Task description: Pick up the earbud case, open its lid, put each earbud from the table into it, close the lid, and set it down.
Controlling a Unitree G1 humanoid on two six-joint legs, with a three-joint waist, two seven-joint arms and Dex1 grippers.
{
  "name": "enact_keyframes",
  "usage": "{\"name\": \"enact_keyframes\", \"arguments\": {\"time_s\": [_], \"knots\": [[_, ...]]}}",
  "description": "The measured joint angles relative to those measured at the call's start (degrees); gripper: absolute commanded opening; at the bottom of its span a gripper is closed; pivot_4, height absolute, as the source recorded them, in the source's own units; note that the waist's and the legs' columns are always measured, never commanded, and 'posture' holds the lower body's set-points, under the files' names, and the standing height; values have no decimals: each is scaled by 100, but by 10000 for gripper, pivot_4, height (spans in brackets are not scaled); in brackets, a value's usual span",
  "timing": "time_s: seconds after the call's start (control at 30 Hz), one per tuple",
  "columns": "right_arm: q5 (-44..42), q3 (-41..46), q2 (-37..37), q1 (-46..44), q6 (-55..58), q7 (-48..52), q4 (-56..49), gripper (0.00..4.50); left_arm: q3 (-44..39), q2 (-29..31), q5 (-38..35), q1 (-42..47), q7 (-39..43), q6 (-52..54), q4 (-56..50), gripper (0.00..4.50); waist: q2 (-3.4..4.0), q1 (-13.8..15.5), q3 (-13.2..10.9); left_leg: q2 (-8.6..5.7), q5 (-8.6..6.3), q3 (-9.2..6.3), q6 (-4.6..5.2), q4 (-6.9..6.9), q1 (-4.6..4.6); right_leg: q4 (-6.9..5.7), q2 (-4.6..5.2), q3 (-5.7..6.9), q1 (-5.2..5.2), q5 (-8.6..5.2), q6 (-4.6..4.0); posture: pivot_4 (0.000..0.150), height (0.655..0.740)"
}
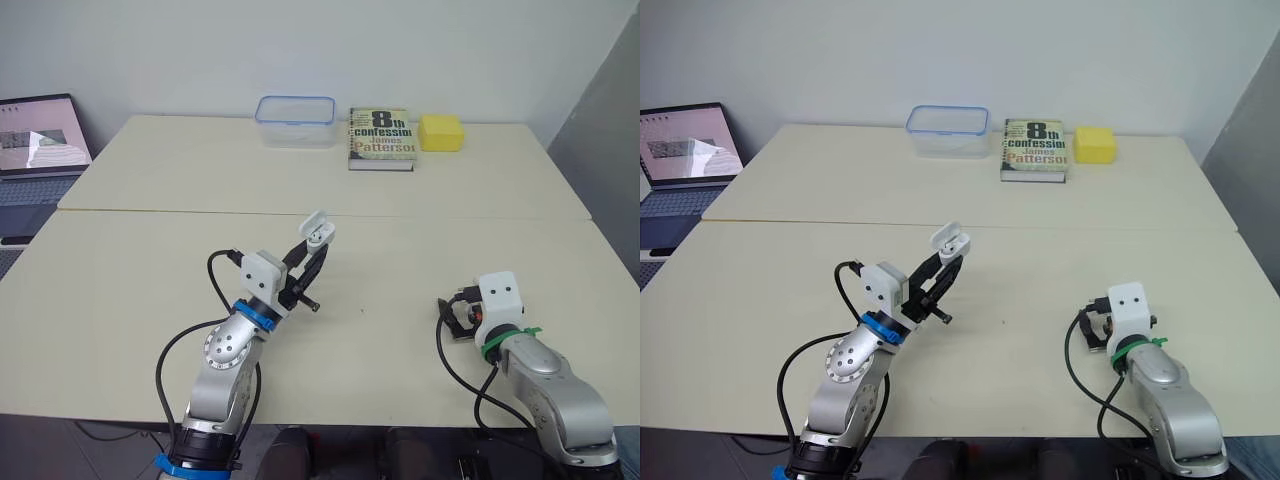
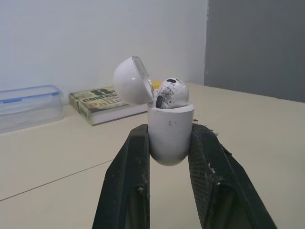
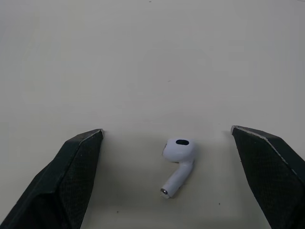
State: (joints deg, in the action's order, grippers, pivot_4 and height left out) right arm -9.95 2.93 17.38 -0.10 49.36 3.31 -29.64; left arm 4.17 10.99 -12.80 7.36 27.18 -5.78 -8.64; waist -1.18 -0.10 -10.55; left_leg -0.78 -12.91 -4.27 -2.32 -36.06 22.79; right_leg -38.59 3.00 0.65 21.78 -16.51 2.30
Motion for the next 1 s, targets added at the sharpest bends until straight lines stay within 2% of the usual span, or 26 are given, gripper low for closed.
{"name": "enact_keyframes", "arguments": {"time_s": [0.03, 0.13, 0.47, 0.6, 0.7, 0.83, 1.0], "knots": [[18, 11, -86, -1, -35, -24, 40, 45000, -1, 3, 2, -4, -2, 0, 0, 7393, 0, 0, 1, 1, 0, 0, 0, -1, -2, -1, 0, -1, -1, 0, 0, 1500, 7387], [35, 21, -278, -7, -68, -93, 92, 38944, 9, 3, 7, -15, -3, 0, 0, 7393, 2, -9, 5, 2, 0, -4, 0, -1, -8, -2, -1, -4, -3, 0, 0, 1500, 7387], [-84, 161, -503, -64, 285, -78, -29, 4147, 11, 12, 12, -31, -9, 1, 0, 7393, 0, 21, 8, -2, 0, -13, 1, -2, -4, 0, 1, 1, -7, 0, 0, 1500, 7387], [-241, 394, -369, -15, 383, 125, -69, 4062, 11, 12, 14, -32, -11, 2, -1, 7393, 0, 27, 8, -3, 0, -13, 1, -1, -3, 3, 1, 3, -7, 0, 0, 1500, 7387], [-355, 361, 175, 19, 321, 670, -55, 4062, 11, 12, 15, -36, -17, 11, -6, 7393, 0, 16, 8, -3, 0, -11, 1, 0, -1, 5, 1, 3, -6, 0, 0, 1500, 7387], [-591, -101, 1714, -194, -303, 2401, 115, 4062, 26, 16, 16, -86, -14, 39, -58, 7393, 4, -20, 5, -3, 0, -1, 2, 0, -2, 6, 0, 1, -2, -1, 0, 1500, 7387], [-623, -503, 3714, -367, -2084, 5040, 676, 4062, 78, 17, 21, -272, -33, 64, -317, 7393, 6, -6, 2, 1, 0, -4, 2, 2, 0, 27, -2, 13, -15, -1, 1, 1500, 7387]]}}
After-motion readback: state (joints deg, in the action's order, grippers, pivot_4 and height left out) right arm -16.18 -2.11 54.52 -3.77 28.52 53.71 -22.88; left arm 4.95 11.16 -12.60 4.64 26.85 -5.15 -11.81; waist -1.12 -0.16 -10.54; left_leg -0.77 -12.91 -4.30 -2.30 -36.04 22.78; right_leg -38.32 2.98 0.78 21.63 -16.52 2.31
